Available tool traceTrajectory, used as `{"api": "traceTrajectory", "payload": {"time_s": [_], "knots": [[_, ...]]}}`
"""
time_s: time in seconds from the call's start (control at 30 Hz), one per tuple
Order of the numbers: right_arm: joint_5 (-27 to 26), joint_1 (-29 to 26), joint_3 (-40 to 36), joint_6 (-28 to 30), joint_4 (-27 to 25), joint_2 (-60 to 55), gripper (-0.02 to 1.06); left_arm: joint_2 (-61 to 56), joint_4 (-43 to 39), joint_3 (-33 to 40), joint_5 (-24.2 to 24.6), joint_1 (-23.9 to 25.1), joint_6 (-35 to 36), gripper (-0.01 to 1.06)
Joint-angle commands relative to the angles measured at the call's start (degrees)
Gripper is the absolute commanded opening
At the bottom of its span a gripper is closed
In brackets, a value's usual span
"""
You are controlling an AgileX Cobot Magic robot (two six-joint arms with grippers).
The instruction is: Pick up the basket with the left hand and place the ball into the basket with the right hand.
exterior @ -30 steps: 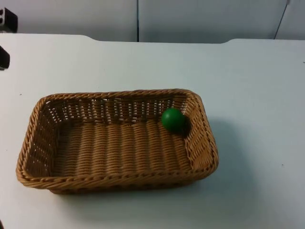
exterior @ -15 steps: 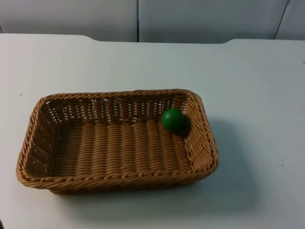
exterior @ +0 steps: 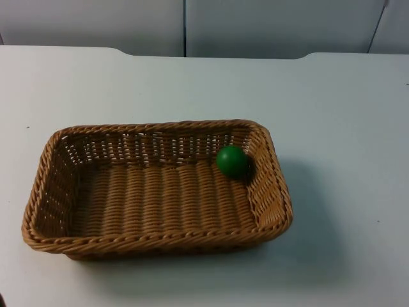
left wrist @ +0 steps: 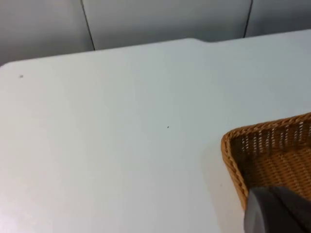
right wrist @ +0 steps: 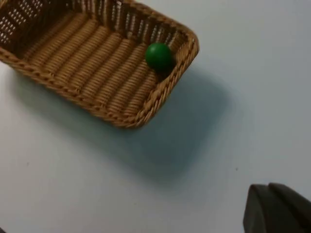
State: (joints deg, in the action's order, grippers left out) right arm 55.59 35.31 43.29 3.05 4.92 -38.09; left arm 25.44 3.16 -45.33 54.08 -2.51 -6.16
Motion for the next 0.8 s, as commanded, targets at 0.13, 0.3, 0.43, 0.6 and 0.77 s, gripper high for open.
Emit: {"api": "traceTrajectory", "payload": {"time_s": [0.13,0.3,0.43,0.6,0.77], "knots": [[-0.5,-0.1,-7.4,5.6,-5.6,13.7,0.00,-2.7,4.9,0.6,2.6,0.1,-4.5,0.00],[1.0,-0.1,-10.6,6.4,-9.9,23.7,0.00,-5.6,12.5,8.2,1.5,0.1,-10.0,0.00],[4.6,-0.1,-12.3,6.4,-11.2,29.2,0.00,-9.2,15.0,12.4,1.1,0.1,-11.9,0.00],[6.9,-0.1,-12.4,6.0,-11.2,34.4,0.00,-15.2,13.9,13.4,2.5,0.1,-11.9,0.00],[5.8,-0.4,-12.4,6.0,-11.2,38.1,0.00,-20.2,11.8,13.4,3.8,0.1,-11.1,0.00]]}}
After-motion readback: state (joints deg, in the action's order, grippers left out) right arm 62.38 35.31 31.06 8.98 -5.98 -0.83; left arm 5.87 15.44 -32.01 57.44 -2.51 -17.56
